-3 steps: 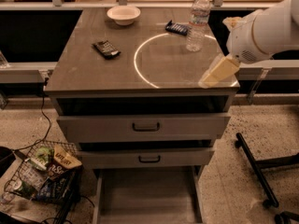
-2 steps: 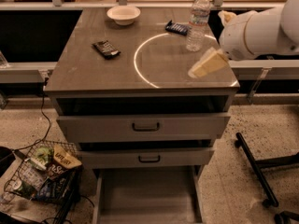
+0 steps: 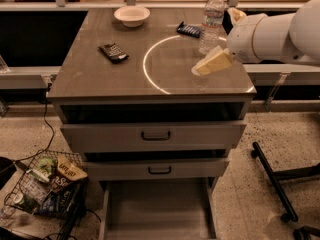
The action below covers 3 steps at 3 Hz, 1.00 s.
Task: Place rxbar chocolate into bottom drawer
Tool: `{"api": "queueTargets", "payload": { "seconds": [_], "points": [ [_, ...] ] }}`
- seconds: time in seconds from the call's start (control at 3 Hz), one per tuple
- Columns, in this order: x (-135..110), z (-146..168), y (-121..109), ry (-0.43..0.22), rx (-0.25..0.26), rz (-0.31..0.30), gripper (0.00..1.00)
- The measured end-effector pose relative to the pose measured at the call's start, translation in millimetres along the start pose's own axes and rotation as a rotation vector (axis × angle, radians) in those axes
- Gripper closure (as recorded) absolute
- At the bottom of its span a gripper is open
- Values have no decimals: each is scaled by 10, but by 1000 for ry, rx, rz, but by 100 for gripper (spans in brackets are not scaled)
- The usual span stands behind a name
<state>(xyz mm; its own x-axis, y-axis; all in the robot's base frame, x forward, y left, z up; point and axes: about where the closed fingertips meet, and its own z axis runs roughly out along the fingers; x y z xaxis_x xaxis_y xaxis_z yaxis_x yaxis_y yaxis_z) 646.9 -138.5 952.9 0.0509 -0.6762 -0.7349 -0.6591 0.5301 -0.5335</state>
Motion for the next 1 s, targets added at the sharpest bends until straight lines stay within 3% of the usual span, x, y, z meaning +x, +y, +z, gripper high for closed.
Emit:
{"api": "queueTargets", "payload": {
  "seconds": [0.33,0.67,1.0],
  "points": [
    [-78,129,76,-50,-22,15,0],
    [-331,377,181,-134,-61,32,0],
    [-624,787,423,-212,-155,79,0]
  ]
}}
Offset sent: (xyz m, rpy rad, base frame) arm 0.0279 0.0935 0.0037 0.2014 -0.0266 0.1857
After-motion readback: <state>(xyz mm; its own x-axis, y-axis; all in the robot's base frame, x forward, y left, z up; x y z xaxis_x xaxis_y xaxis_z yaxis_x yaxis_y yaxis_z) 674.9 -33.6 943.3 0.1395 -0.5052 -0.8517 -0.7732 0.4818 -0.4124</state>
